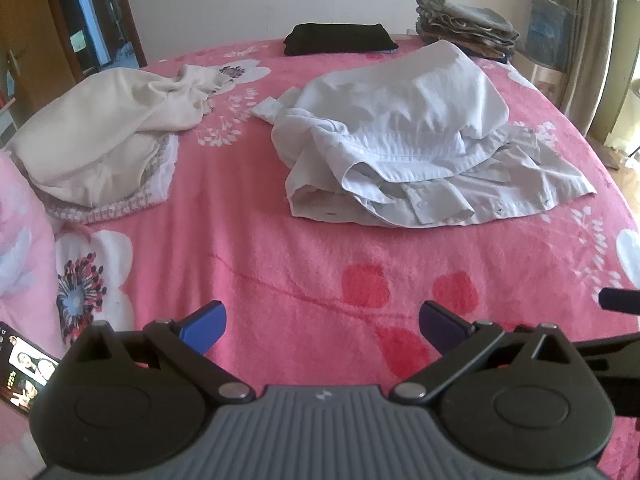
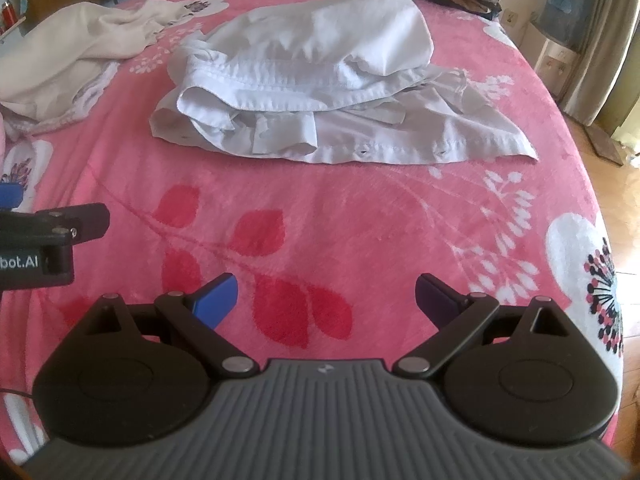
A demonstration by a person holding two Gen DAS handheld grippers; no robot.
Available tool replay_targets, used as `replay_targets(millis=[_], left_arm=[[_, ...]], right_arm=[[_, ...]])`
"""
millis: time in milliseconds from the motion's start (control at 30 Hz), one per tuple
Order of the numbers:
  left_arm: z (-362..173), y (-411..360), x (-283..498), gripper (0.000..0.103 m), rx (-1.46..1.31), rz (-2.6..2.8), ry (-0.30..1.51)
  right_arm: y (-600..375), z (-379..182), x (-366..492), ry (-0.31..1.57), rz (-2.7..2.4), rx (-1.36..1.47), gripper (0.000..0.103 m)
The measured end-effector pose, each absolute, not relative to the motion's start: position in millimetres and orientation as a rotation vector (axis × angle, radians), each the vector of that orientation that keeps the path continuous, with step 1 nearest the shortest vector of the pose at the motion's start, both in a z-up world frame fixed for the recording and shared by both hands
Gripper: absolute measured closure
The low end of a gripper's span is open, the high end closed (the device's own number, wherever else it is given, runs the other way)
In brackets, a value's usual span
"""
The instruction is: Fold clothes
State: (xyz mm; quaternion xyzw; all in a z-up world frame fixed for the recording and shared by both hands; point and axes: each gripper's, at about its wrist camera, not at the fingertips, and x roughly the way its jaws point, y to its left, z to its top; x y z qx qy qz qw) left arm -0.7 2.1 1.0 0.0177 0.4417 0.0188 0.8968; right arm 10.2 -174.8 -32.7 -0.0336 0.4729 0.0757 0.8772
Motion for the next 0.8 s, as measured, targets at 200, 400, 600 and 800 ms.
replay_targets(millis=[200, 400, 600, 800], left_arm=[[-2.9, 0.9, -5.8, 0.000, 0.090, 0.065, 0.914], [-7.2, 0.6, -0.7, 0.000, 0.073, 0.067, 0.961], [-7.6, 2.9, 0.2, 0.000, 0.058, 0.084, 0.974], [-7.9, 7.7, -0.7, 0.000, 0.018, 0.100, 0.989]], right_arm=[[-172.2, -31.2, 7.3, 0.975, 0.158, -0.070, 0.007], [-182.8, -33.2, 14.3, 0.983, 0.165, -0.060, 0.007], [-181.9, -32.0, 14.1, 0.985, 0.159, -0.074, 0.007], [-179.5, -31.2, 14.6, 0.982, 0.148, -0.081, 0.007]])
